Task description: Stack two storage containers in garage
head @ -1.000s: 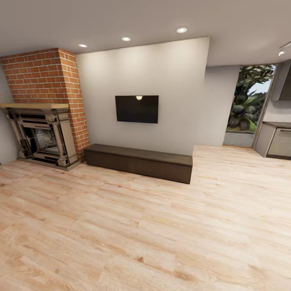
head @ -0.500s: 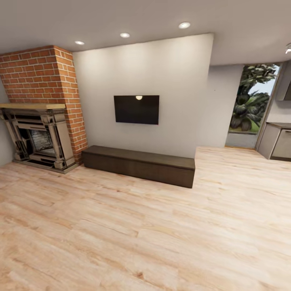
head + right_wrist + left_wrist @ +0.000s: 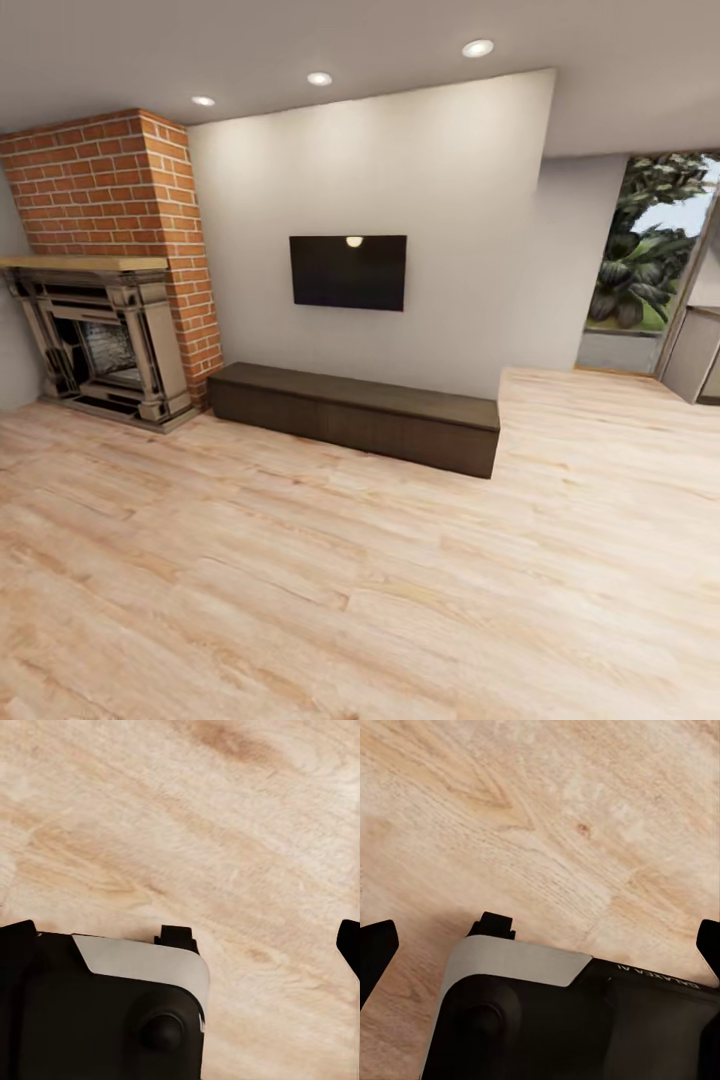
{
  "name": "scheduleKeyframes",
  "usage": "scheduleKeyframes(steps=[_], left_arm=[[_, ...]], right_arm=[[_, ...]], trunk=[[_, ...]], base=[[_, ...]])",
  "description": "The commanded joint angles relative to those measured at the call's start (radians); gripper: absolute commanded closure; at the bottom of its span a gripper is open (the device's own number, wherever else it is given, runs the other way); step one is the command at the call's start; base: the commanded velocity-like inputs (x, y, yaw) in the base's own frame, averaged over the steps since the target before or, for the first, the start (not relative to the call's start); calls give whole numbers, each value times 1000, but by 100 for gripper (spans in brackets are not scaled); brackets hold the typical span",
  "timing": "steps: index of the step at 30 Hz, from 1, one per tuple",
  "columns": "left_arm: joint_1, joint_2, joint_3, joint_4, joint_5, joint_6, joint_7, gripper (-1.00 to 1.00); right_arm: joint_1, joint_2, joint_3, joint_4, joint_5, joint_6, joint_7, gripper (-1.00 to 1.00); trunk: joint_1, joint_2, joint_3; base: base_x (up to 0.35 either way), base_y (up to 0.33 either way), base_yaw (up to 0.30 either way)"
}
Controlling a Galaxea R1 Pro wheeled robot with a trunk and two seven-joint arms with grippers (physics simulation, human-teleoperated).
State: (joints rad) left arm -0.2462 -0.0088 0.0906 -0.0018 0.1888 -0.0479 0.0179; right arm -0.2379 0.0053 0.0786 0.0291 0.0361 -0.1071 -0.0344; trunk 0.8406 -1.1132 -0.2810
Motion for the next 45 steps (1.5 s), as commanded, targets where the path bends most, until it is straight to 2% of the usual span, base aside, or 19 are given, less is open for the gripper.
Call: scheduleKeyframes(steps=[1,28,45], left_arm=[[-1,0,8,1,0,-4,2,-100],[-1,0,8,0,0,-5,2,-100],[-1,2,8,1,2,6,2,-100]], right_arm=[[-1,0,7,3,4,-5,-4,-100],[-1,-4,6,3,2,-6,-4,-100],[-1,-7,9,3,4,-1,-4,-100]], trunk=[[0,-1,-1],[0,-1,-1],[0,-1,-1]], base=[[75,0,250],[10,0,267],[297,0,29]])
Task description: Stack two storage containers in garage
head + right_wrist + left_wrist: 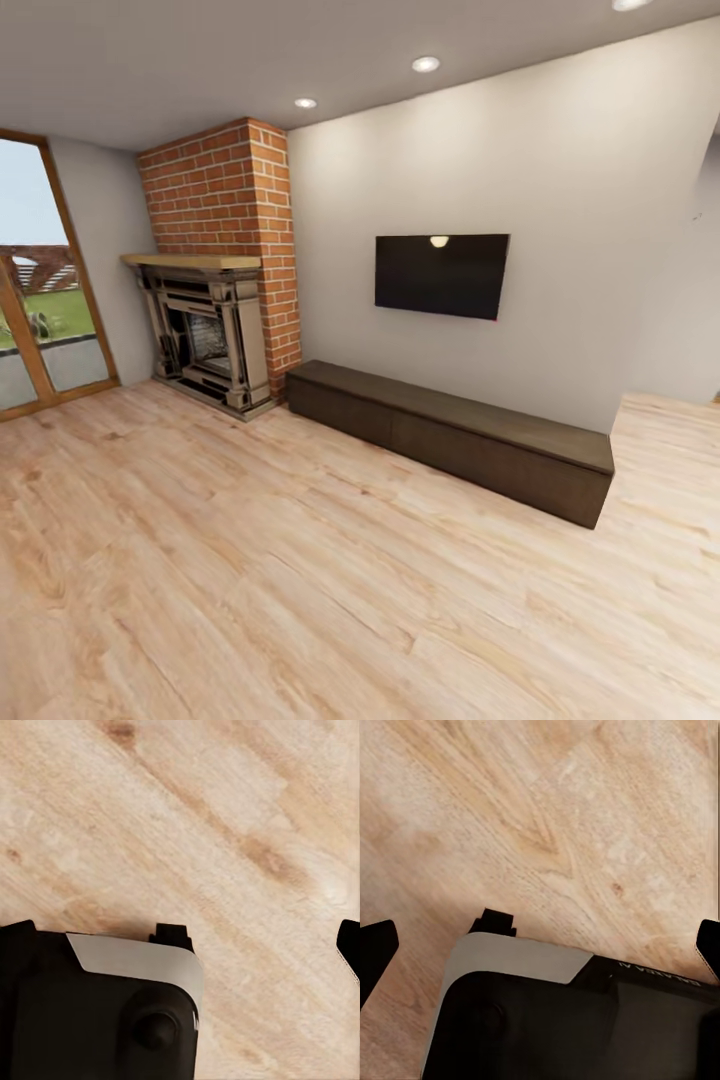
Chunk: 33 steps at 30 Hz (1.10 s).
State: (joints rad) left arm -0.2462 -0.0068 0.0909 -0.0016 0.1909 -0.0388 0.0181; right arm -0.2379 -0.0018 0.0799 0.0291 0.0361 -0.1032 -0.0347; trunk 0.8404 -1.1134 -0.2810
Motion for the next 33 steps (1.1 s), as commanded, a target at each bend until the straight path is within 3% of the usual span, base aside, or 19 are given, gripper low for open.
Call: scheduleKeyframes(steps=[1,9,33], left_arm=[[-1,0,8,1,0,-3,2,-100],[-1,1,8,1,1,-3,2,-100],[-1,-1,8,1,0,-3,2,-100]], right_arm=[[-1,0,8,3,4,-5,-4,-100],[-1,6,6,3,5,-8,-4,-100],[-1,2,6,3,5,-9,-4,-100]], trunk=[[1,-1,-1],[1,-1,-1],[1,-1,-1]], base=[[320,0,0],[320,0,38],[320,0,264]])
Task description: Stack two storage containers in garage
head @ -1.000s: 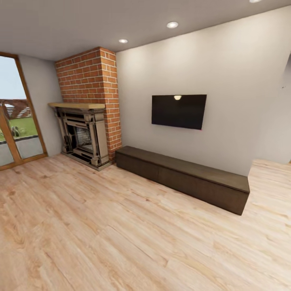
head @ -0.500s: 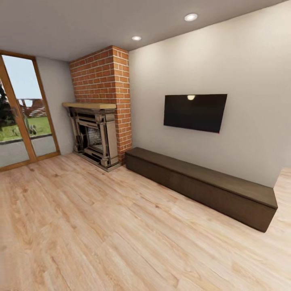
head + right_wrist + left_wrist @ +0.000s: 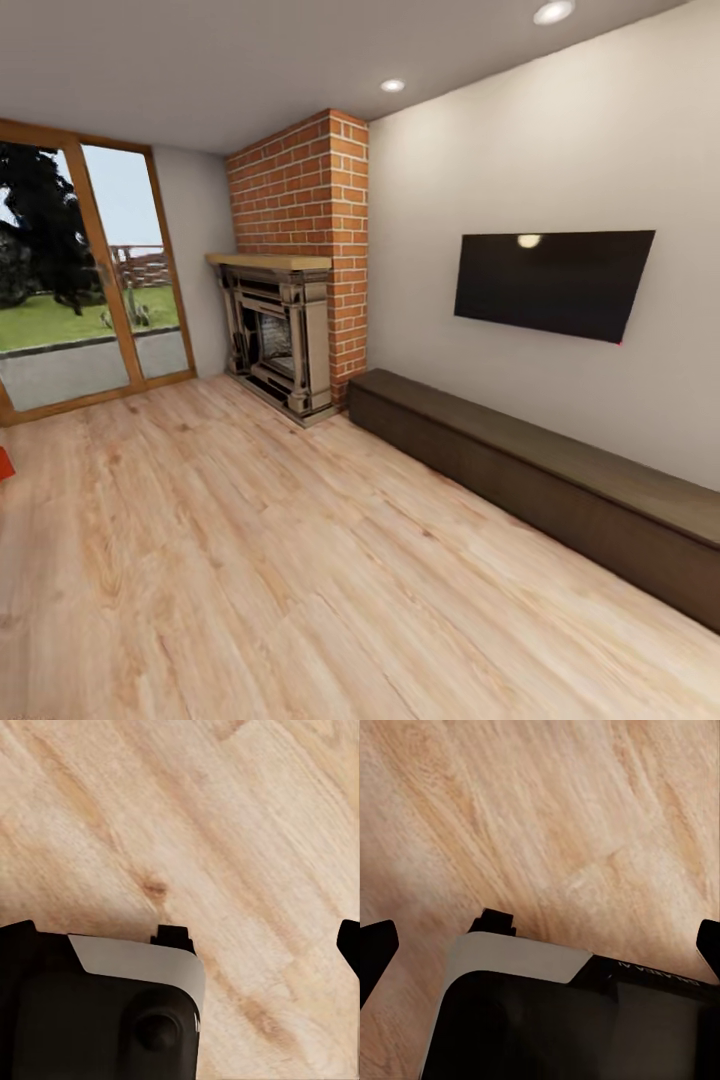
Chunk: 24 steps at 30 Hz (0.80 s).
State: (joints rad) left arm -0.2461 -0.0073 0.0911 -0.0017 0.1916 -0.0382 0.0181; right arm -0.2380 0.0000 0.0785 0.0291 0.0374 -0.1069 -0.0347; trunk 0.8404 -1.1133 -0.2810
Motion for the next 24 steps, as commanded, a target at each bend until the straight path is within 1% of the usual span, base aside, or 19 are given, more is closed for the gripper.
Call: scheduleKeyframes(steps=[1,24], left_arm=[[-1,0,8,1,-1,-3,2,-100],[-1,0,7,1,0,-3,2,-100]], right_arm=[[-1,0,7,3,4,-5,-4,-100],[-1,2,7,3,4,-5,-4,-100]], trunk=[[1,-1,-1],[1,-1,-1]], base=[[320,0,268],[319,0,268]])
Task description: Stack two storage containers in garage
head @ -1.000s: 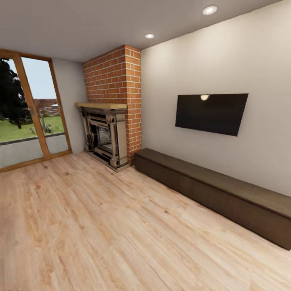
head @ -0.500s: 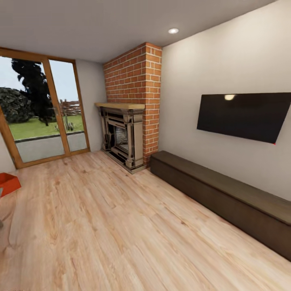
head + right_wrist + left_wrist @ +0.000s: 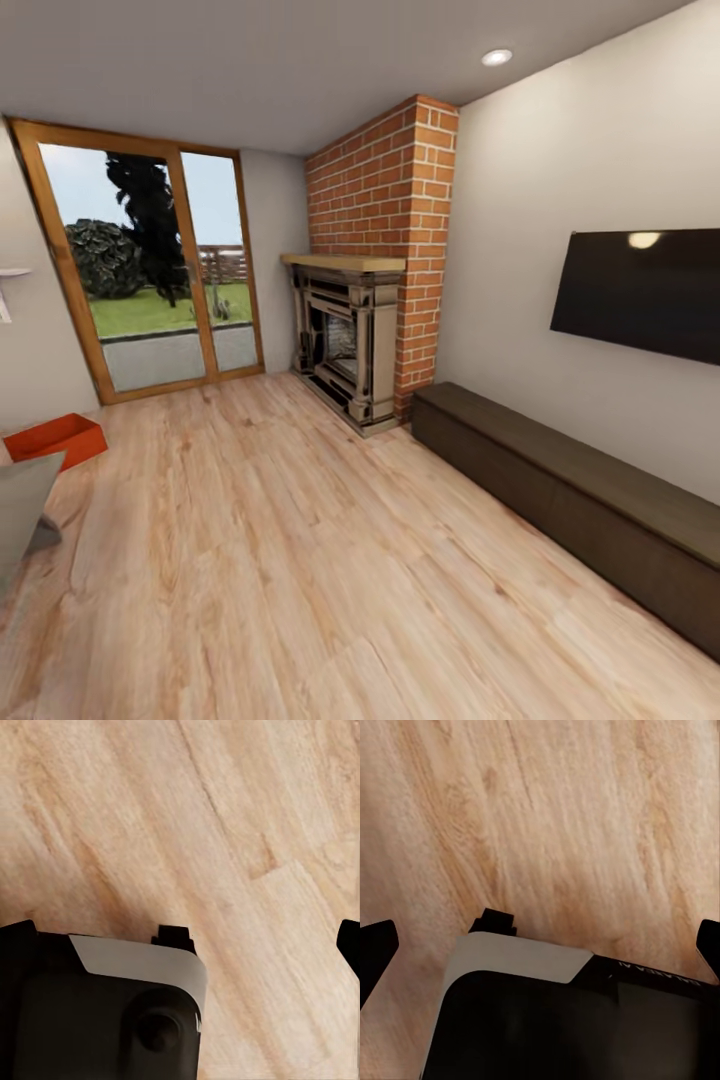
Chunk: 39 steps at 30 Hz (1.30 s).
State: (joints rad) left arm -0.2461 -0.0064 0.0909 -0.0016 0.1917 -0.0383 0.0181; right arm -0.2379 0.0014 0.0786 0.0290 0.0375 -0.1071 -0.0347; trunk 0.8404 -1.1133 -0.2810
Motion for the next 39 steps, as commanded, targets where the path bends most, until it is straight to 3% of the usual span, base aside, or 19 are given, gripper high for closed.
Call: scheduleKeyframes(steps=[1,39], left_arm=[[-1,-1,8,1,0,-3,2,-100],[-1,-4,7,2,-1,-2,2,-100]], right_arm=[[-1,0,7,3,4,-5,-4,-100],[-1,-5,10,3,4,-3,-4,-100]], trunk=[[1,-1,-1],[1,-1,-1]], base=[[319,0,268],[320,0,264]])
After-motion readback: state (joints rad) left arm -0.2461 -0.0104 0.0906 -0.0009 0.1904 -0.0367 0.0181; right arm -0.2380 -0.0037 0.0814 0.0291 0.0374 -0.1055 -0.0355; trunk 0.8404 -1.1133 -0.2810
